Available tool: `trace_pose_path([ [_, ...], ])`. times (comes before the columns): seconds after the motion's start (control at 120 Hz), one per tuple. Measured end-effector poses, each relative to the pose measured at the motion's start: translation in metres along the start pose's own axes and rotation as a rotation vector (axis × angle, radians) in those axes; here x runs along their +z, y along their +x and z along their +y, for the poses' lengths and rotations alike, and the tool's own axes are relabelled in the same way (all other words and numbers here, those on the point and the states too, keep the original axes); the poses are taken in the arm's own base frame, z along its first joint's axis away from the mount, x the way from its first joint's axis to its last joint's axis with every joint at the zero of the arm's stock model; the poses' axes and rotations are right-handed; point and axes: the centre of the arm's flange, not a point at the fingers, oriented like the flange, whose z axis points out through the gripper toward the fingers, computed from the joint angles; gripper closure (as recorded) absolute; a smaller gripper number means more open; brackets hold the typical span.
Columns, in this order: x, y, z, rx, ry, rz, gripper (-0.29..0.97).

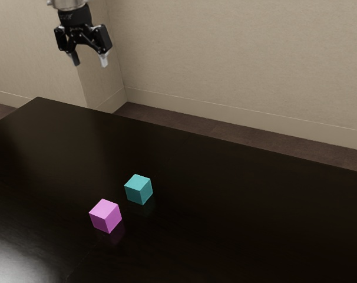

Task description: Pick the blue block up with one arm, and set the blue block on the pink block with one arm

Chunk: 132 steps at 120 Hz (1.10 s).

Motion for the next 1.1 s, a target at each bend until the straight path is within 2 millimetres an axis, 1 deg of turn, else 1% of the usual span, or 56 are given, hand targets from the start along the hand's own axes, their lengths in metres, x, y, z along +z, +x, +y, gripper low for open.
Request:
trace_pose_path([
  [0.125,0.004,-0.003,0.001,0.002,-0.007,-0.043,0.0],
  [0.142,0.003,-0.005,0.001,0.003,-0.007,-0.044,0.0],
  [0.15,-0.001,-0.007,0.002,0.004,-0.006,-0.039,0.0],
  [0.167,-0.016,-0.014,0.003,0.007,-0.003,-0.017,0.0],
  [0.183,-0.038,-0.027,0.005,0.012,0.008,0.019,0.0],
  [0.2,-0.066,-0.044,0.009,0.021,0.021,0.066,0.0],
  [0.233,-0.132,-0.093,0.025,0.057,0.035,0.186,0.0],
  [0.242,-0.145,-0.104,0.031,0.069,0.038,0.211,0.0],
  [0.258,-0.165,-0.124,0.042,0.094,0.043,0.251,0.0],
  [0.267,-0.172,-0.131,0.047,0.108,0.045,0.267,0.0],
  [0.283,-0.18,-0.141,0.059,0.135,0.048,0.288,0.0],
  [0.317,-0.18,-0.146,0.085,0.191,0.053,0.293,0.0],
  [0.333,-0.175,-0.143,0.098,0.219,0.051,0.284,0.0],
  [0.367,-0.153,-0.129,0.123,0.269,0.048,0.242,0.0],
  [0.392,-0.129,-0.113,0.133,0.287,0.051,0.198,0.0],
  [0.408,-0.11,-0.097,0.135,0.287,0.054,0.164,0.0],
  [0.425,-0.091,-0.081,0.13,0.276,0.058,0.134,0.01],
  [0.475,-0.042,-0.039,0.102,0.223,0.066,0.062,0.0],
  [0.508,-0.01,-0.015,0.089,0.2,0.067,0.021,0.0],
  [0.558,0.033,0.01,0.076,0.183,0.065,-0.024,0.0],
  [0.625,0.076,0.031,0.068,0.175,0.062,-0.06,0.0],
  [0.683,0.1,0.041,0.064,0.172,0.06,-0.069,0.0],
  [0.733,0.112,0.046,0.062,0.174,0.059,-0.068,0.0],
  [0.792,0.133,0.052,0.061,0.176,0.057,-0.074,0.0],
  [0.825,0.151,0.054,0.06,0.176,0.055,-0.088,0.0],
  [0.892,0.188,0.053,0.055,0.171,0.052,-0.123,0.0],
  [0.925,0.204,0.051,0.052,0.166,0.049,-0.134,0.0],
  [1.025,0.244,0.049,0.05,0.164,0.037,-0.148,0.0],
  [1.1,0.263,0.051,0.044,0.155,0.029,-0.139,0.0],
])
